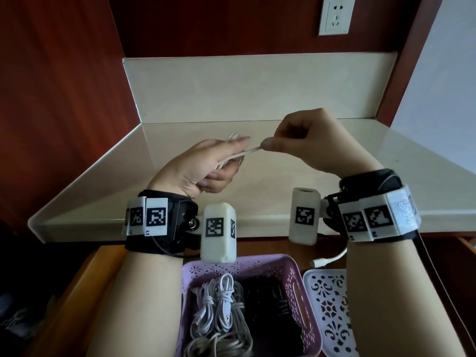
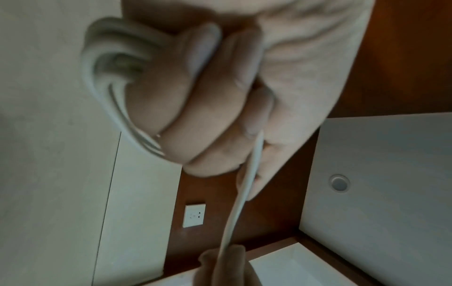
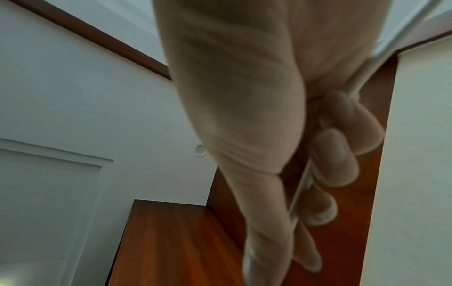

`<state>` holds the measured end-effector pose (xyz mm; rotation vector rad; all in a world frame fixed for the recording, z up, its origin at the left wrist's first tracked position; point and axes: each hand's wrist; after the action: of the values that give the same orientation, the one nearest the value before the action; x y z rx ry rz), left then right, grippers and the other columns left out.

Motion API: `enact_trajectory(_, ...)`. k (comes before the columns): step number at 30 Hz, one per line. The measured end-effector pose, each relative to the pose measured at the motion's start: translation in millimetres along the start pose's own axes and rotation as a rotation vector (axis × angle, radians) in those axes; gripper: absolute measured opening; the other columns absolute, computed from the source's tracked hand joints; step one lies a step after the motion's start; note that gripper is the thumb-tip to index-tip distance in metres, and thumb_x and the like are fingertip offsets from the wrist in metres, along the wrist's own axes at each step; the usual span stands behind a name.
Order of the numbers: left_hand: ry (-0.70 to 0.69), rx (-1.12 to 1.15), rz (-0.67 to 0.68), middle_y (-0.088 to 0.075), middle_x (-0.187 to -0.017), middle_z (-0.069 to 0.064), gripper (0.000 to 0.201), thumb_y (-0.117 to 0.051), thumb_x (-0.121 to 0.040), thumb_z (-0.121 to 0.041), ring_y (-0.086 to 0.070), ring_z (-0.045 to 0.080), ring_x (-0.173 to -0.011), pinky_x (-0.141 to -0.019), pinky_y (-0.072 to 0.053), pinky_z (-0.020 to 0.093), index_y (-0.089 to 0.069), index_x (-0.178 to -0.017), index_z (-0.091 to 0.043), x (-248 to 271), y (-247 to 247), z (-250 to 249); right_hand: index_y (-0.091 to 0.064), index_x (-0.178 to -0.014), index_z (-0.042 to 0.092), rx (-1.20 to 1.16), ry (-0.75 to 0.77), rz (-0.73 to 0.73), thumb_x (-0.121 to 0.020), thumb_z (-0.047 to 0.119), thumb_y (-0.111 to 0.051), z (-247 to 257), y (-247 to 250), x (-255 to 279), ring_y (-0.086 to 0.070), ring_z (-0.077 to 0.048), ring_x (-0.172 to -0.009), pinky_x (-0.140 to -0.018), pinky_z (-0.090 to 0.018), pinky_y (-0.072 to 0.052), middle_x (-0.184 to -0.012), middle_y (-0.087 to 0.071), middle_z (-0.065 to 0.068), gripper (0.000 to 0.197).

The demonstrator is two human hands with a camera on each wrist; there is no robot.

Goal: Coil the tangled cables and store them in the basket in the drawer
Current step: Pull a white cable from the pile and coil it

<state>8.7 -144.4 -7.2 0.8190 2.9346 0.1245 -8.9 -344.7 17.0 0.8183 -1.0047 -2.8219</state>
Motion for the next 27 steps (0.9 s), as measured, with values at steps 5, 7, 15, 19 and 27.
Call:
enact_trajectory(5, -0.014, -0.093, -0.101, -0.021, -0.038, -0.003, 0.050, -0.056, -0.087, -0.054, -0.012, 0.007, -0.027, -0.036, -0.014, 0.010, -0.039, -0.068, -0.011, 0, 2, -3, -0.071, -0.078, 0.011, 0.049, 0.042, -0.084, -0.079, 0.031, -0.073, -1, 6, -1, -0.038, -0.004, -0.048, -0.046, -0.011, -0.029, -0.064, -0.057, 0.002, 0.020)
enact_trajectory(7, 0.026, -0.139, 0.071, -0.025, -0.039, -0.004, 0.053, -0.062, -0.077, -0.058, -0.014, 0.005, -0.028, -0.034, -0.015, 0.008, -0.042, -0.079, -0.009, 6, -1, -4, -0.070, -0.076, 0.014, 0.082, 0.183, -0.183, -0.078, 0.032, -0.075, 4, 7, -1, -0.043, 0.000, -0.054, -0.053, -0.009, -0.031, -0.064, -0.055, 0.008, 0.019)
enact_trajectory(15, 0.076, 0.078, 0.143, -0.021, -0.034, -0.002, 0.029, -0.051, -0.086, -0.032, -0.009, 0.001, -0.026, -0.037, -0.017, 0.002, -0.043, -0.065, -0.013, 10, 4, -9, -0.071, -0.101, 0.031, 0.598, 0.179, -0.166, -0.088, 0.033, -0.062, -6, -5, -9, -0.040, -0.017, -0.113, -0.078, -0.026, -0.011, -0.112, -0.062, 0.008, 0.016)
enact_trajectory(19, 0.150, 0.129, 0.122, -0.022, -0.030, -0.003, 0.030, -0.050, -0.080, -0.031, -0.011, 0.003, -0.020, -0.036, -0.010, 0.002, -0.044, -0.056, -0.015, 10, 8, -9, -0.059, -0.126, 0.027, 0.383, 0.292, 0.073, -0.077, 0.015, -0.053, 9, -18, -5, -0.036, -0.013, -0.124, -0.093, -0.026, -0.016, -0.128, -0.056, 0.011, 0.051)
enact_trajectory(27, 0.054, 0.381, 0.420, -0.019, -0.033, -0.005, 0.048, -0.074, -0.067, -0.019, -0.013, 0.008, -0.025, -0.033, -0.011, 0.013, -0.027, -0.056, -0.018, 17, 15, -5, -0.057, -0.111, 0.013, 0.029, 0.254, 0.217, -0.083, 0.004, -0.057, 13, -34, -5, -0.057, -0.006, -0.086, -0.077, -0.018, -0.044, -0.094, -0.064, 0.004, 0.029)
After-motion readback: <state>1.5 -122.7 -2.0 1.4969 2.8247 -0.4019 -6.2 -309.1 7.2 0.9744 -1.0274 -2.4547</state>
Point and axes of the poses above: each hand's wrist, its own x-axis away from the middle knuckle, its own y-axis out of the back of the hand, z = x × y
